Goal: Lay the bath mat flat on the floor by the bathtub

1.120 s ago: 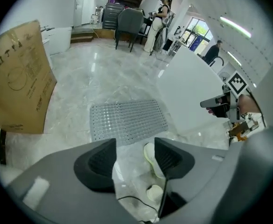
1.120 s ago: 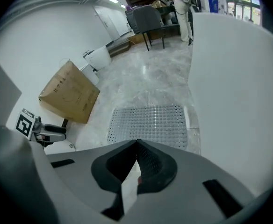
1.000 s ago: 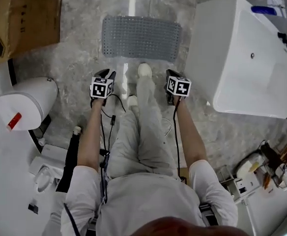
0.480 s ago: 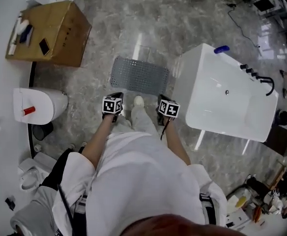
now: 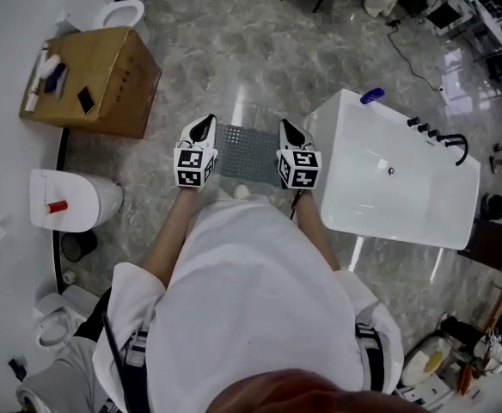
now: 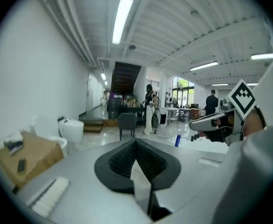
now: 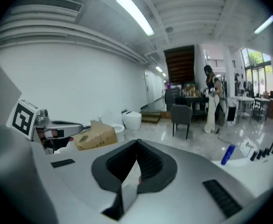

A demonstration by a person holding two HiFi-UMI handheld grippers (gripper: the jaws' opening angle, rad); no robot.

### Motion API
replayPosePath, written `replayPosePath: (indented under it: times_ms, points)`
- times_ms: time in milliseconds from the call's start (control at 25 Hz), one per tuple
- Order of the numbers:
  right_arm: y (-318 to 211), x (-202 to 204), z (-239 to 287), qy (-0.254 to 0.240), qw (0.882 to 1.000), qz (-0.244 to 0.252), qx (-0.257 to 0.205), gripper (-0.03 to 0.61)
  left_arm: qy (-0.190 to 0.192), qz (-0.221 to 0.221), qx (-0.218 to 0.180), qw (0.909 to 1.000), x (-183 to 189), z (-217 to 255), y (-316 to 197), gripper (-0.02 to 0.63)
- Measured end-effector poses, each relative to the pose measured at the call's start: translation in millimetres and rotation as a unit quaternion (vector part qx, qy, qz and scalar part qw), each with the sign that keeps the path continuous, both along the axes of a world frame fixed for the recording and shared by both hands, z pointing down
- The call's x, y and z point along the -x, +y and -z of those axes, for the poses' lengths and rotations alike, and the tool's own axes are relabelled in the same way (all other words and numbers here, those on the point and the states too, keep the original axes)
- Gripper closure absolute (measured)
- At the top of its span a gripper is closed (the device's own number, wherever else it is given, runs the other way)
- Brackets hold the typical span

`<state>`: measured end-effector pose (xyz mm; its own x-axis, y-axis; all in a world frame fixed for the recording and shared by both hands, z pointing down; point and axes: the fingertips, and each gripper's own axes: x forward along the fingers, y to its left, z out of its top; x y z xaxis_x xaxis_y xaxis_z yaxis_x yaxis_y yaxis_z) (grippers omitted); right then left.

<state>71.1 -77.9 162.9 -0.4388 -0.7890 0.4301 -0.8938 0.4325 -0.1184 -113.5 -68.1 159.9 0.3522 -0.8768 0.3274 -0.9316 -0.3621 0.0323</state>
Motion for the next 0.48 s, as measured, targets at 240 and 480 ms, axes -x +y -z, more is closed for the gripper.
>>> replayPosePath:
  times_ms: [240, 480]
  points:
    - [-1, 27, 161, 0.001, 0.976, -0.007, -0.216, 0.577, -0.024, -0.018, -0.174, 0.9842, -7, 152, -11, 0.617]
    - [59, 45, 289, -0.011, 0.919, -0.019, -0.395, 0.575, 0.019, -0.053, -0.265, 0.9625, -22, 249, 27, 0.617]
